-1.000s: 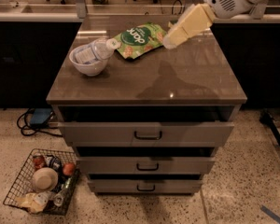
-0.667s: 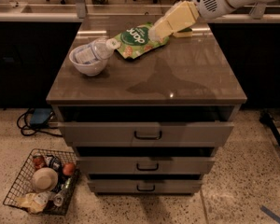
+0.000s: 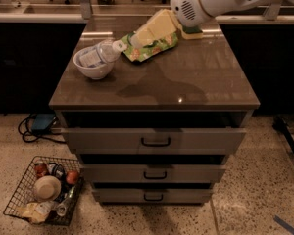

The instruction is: Pick blue plastic bottle from white bowl and place on counter

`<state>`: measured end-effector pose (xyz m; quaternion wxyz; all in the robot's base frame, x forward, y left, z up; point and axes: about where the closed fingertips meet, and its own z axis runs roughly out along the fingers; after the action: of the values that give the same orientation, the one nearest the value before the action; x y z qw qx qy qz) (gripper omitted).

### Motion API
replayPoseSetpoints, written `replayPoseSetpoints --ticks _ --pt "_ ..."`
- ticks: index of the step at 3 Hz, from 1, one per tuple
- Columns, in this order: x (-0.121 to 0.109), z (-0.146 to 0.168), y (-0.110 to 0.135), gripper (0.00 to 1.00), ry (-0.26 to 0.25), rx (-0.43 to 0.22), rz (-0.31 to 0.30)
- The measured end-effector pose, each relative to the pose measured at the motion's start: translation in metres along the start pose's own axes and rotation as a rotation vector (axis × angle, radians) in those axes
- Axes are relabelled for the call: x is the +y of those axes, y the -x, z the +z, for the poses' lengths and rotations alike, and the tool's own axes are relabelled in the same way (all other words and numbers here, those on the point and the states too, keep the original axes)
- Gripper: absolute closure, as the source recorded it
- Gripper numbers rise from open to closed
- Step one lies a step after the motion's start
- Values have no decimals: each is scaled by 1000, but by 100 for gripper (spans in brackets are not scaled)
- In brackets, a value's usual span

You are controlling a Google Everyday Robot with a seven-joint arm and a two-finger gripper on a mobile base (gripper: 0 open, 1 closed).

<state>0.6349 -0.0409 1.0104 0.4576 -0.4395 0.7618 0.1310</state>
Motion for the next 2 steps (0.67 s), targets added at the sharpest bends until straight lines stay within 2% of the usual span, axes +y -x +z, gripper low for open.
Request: replayPoseSetpoints --ticks 1,2 --pt "18 27 10 0 18 10 3" --pt "30 51 8 0 34 37 33"
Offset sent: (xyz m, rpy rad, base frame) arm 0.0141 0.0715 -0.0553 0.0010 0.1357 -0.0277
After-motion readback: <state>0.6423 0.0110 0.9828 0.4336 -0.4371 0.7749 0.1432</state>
